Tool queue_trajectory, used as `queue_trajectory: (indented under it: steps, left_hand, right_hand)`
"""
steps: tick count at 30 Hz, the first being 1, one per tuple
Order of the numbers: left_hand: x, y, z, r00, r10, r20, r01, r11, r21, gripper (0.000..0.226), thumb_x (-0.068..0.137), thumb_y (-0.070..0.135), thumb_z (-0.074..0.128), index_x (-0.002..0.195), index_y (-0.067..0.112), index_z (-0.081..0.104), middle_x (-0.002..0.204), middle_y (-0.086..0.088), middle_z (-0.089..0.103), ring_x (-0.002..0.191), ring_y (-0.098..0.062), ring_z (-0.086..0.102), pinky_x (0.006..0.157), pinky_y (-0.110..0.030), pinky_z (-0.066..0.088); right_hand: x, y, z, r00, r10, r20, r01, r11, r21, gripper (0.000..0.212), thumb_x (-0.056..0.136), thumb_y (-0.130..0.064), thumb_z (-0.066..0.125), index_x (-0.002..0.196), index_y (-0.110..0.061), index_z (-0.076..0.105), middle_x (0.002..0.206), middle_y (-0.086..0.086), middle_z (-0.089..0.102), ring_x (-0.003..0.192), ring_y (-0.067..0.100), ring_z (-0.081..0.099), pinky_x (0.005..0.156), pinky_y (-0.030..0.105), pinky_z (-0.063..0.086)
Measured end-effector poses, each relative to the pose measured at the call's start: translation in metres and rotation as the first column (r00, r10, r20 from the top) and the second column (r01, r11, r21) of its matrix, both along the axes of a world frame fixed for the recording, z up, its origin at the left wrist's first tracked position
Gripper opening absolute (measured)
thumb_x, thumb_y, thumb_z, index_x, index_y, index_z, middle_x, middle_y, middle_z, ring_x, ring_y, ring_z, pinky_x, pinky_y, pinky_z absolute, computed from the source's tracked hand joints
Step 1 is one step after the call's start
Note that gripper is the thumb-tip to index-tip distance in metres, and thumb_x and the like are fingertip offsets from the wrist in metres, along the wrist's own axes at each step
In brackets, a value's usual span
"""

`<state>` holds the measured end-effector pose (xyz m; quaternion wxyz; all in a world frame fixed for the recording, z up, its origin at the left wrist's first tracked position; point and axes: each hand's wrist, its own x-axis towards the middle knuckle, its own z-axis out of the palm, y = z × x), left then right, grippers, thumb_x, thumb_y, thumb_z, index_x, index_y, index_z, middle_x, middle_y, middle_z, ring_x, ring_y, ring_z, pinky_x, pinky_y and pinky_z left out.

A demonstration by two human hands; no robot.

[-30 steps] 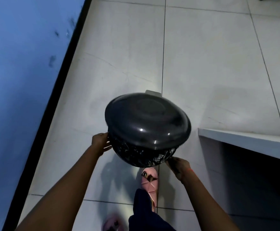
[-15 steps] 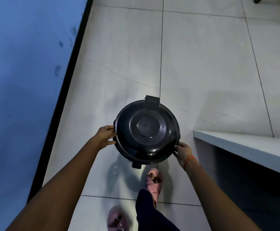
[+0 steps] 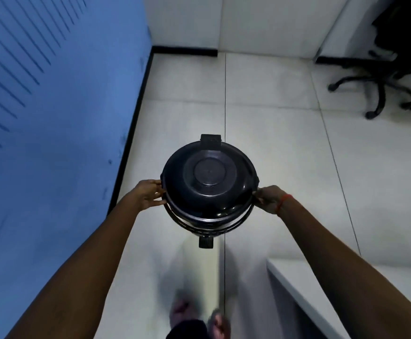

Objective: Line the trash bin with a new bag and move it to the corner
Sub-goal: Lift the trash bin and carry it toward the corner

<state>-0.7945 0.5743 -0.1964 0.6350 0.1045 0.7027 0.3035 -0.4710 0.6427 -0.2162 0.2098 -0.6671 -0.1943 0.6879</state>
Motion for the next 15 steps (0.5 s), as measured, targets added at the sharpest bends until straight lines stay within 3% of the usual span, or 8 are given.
queue_trajectory:
  steps: [5, 10, 15]
  left_hand:
    - [-0.07, 0.158, 0.091, 0.997, 0.076, -0.017, -0.074, 0.992, 0.107, 0.029, 0.083, -0.016, 0.047, 0.083, 0.009, 0.062, 0.094, -0.006, 0.062, 0.085, -0.017, 0.059, 0.083, -0.04, 0.052]
    - [-0.138, 0.301, 0.15, 0.995, 0.095, -0.013, -0.091, 0.979, 0.184, 0.031, 0.081, -0.016, 0.047, 0.096, 0.007, 0.06, 0.101, -0.008, 0.062, 0.089, -0.018, 0.06, 0.079, -0.04, 0.054]
    - [-0.191, 0.455, 0.188, 0.99, 0.132, -0.04, -0.118, 0.96, 0.252, 0.025, 0.081, -0.016, 0.049, 0.091, 0.004, 0.06, 0.09, -0.009, 0.062, 0.085, -0.02, 0.06, 0.082, -0.041, 0.055]
  right_hand:
    - [-0.063, 0.193, 0.08, 0.998, 0.066, 0.007, -0.066, 0.993, 0.102, 0.026, 0.082, 0.018, 0.035, 0.069, -0.002, 0.047, 0.069, 0.013, 0.045, 0.059, 0.019, 0.043, 0.042, 0.023, 0.051]
    - [-0.135, 0.355, 0.139, 0.999, 0.026, -0.028, -0.019, 0.98, 0.2, 0.028, 0.081, 0.019, 0.032, 0.072, -0.001, 0.049, 0.071, 0.013, 0.047, 0.064, 0.02, 0.049, 0.044, 0.024, 0.051]
    - [-0.2, 0.495, 0.186, 0.999, -0.003, -0.048, 0.017, 0.955, 0.296, 0.03, 0.082, 0.019, 0.033, 0.078, -0.002, 0.053, 0.07, 0.012, 0.046, 0.053, 0.019, 0.055, 0.037, 0.02, 0.048]
